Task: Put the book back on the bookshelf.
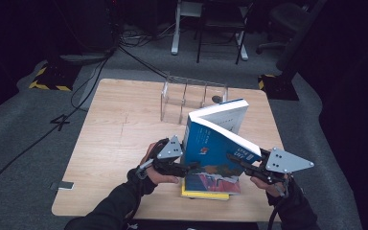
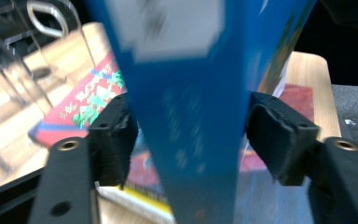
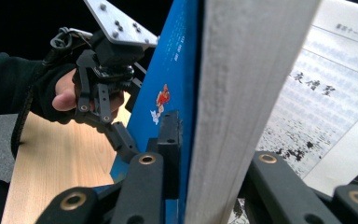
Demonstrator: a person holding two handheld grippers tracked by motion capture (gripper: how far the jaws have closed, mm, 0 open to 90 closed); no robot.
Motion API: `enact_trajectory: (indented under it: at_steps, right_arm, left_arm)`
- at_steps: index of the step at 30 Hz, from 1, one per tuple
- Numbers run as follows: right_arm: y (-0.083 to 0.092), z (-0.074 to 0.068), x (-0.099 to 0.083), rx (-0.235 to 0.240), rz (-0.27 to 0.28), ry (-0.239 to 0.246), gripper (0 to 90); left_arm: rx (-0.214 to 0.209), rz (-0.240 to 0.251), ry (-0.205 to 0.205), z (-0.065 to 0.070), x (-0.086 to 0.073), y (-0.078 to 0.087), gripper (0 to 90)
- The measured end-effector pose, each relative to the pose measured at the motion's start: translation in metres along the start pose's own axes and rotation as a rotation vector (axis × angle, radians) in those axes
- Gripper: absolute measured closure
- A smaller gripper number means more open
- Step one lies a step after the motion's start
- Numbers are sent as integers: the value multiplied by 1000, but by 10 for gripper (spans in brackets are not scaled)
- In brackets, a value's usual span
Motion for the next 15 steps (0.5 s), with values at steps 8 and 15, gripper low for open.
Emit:
enact_trajectory:
  at_steps: [8,15]
  right_arm:
    - [17,5,1,-37,21,-15,718]
    - [32,20,-8,-140,5,-27,647]
  left_arm:
    - [-21,50,-3,2,12,-2,439]
    - [-59,53,-43,5,12,3,533]
Point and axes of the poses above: each handheld gripper's, and its own axes: y roughly backward along the jaws, x roughly out of its top, z roughly to its right, the point moved 10 cm from there along -y, roughly forward along the jaws, and after that the axes turned 3 degrees about y, right-handed, at the moved point
